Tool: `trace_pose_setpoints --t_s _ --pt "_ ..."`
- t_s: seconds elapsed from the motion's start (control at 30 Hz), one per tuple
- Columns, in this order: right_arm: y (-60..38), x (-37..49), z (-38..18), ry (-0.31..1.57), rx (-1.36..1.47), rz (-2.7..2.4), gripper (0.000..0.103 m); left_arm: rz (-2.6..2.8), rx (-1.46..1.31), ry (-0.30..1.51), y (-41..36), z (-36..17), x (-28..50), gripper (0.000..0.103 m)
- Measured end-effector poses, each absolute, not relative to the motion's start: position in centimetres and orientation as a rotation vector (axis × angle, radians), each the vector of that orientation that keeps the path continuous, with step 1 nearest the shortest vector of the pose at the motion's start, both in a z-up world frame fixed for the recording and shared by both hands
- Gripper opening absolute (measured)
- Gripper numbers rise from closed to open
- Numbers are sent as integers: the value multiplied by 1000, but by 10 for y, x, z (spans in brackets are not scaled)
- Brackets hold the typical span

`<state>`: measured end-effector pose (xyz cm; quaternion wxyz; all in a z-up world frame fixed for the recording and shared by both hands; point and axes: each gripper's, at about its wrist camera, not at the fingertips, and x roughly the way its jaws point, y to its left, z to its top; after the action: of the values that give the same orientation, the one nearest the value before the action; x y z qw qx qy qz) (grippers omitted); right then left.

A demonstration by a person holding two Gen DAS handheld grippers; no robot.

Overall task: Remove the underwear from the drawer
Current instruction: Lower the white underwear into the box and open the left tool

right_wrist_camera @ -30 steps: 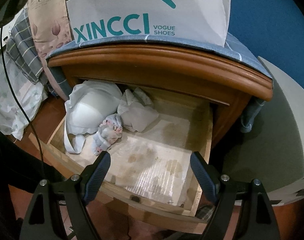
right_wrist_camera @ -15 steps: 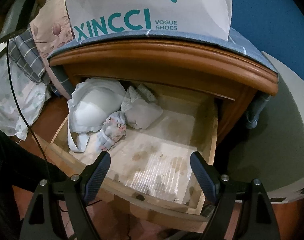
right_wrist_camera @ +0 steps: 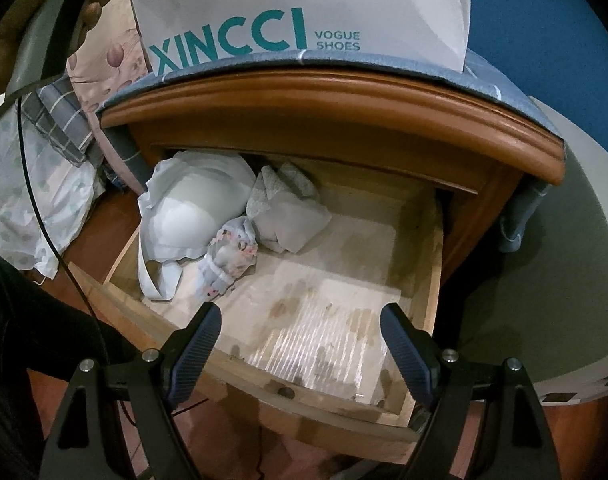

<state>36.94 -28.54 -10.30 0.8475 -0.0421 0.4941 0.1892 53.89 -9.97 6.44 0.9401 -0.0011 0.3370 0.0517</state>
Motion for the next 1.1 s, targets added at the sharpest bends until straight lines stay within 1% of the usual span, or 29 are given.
trace_pose_setpoints --t_s 0.23,0.47,1.1 --pt "-285 369 -104 1047 -87 402 84 115 -13 757 -95 49 544 23" --pt "-284 369 -105 1054 -88 408 84 128 24 782 -98 45 547 24" --pt "-281 367 -105 1063 -89 416 84 160 34 786 -101 44 550 26"
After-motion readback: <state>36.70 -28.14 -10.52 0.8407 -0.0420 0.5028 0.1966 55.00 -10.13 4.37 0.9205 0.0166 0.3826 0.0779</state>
